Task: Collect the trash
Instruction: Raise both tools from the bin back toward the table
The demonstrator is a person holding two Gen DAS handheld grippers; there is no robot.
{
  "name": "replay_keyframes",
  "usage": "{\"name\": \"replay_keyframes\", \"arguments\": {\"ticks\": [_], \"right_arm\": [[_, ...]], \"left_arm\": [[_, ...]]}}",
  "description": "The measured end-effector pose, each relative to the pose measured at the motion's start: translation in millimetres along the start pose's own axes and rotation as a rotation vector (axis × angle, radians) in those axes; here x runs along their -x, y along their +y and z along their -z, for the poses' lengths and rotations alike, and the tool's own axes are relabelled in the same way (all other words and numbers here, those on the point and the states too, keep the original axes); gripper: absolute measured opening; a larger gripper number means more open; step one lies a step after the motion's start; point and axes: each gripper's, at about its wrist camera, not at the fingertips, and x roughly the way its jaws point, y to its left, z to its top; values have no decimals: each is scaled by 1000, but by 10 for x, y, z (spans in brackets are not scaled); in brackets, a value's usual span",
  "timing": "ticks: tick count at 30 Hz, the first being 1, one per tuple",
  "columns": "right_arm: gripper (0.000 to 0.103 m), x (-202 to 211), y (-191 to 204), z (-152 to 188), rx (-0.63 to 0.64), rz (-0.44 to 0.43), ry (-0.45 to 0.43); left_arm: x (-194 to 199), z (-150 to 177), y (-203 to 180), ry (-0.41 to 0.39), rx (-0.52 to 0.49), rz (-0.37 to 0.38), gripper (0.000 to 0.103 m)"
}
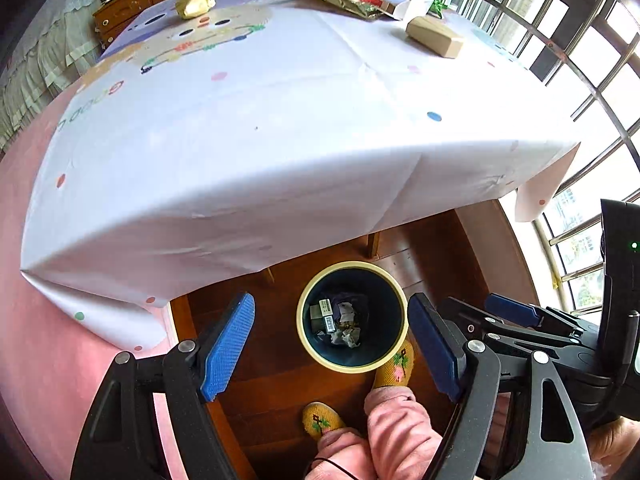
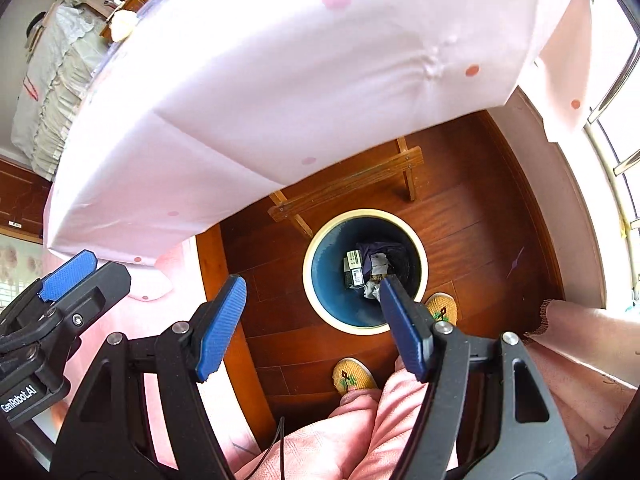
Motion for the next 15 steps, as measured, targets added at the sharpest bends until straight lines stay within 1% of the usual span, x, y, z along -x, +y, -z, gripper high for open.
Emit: {"name": "replay_keyframes", "arguments": {"ticks": [3,6,11,15], "right_arm": [[67,349,130,14,8,-18,-38],[67,676,281,22,34,-11,-72],[67,1202,466,28,71,-12,-140],[67,1594,580,-30,99,-1,-214]], "left_arm": [[372,-32,-7,-42,-31,-3,80],[772,-72,-26,-83,-60,-6,80],[1399,-170,-35,-165,-97,20,80],[1837,-315,-57,-216,-131,40,80]]}}
